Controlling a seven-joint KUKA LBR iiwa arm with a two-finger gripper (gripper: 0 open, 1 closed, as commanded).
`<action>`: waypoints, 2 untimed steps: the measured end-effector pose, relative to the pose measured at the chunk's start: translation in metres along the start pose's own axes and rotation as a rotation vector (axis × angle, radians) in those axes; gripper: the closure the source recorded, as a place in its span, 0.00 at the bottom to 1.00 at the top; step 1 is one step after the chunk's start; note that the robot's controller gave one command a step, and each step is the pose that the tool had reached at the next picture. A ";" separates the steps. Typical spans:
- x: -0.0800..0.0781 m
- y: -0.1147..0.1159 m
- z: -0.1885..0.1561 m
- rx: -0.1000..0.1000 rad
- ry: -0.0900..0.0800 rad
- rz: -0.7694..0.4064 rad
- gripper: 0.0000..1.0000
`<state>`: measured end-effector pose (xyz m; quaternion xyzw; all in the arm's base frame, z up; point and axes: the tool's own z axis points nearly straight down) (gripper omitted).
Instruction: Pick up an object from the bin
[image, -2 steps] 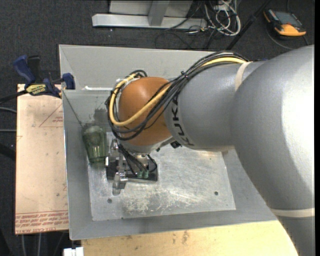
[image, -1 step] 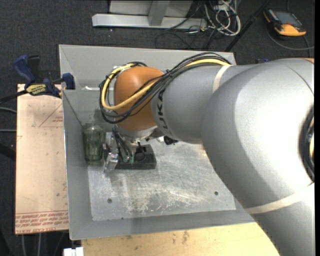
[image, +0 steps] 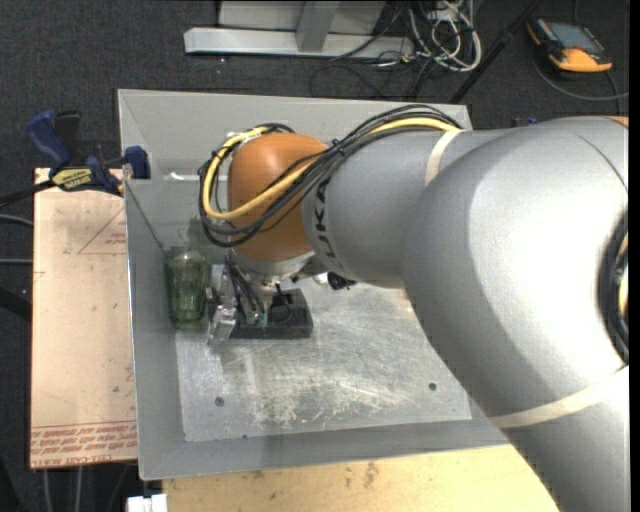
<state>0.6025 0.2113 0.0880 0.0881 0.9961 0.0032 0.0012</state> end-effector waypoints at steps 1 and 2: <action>-0.003 -0.004 -0.041 0.009 0.009 0.006 1.00; -0.002 -0.006 -0.116 0.008 0.006 -0.036 1.00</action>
Offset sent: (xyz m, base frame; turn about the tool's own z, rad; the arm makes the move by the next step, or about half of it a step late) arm 0.0018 -0.0068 0.1199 -0.0368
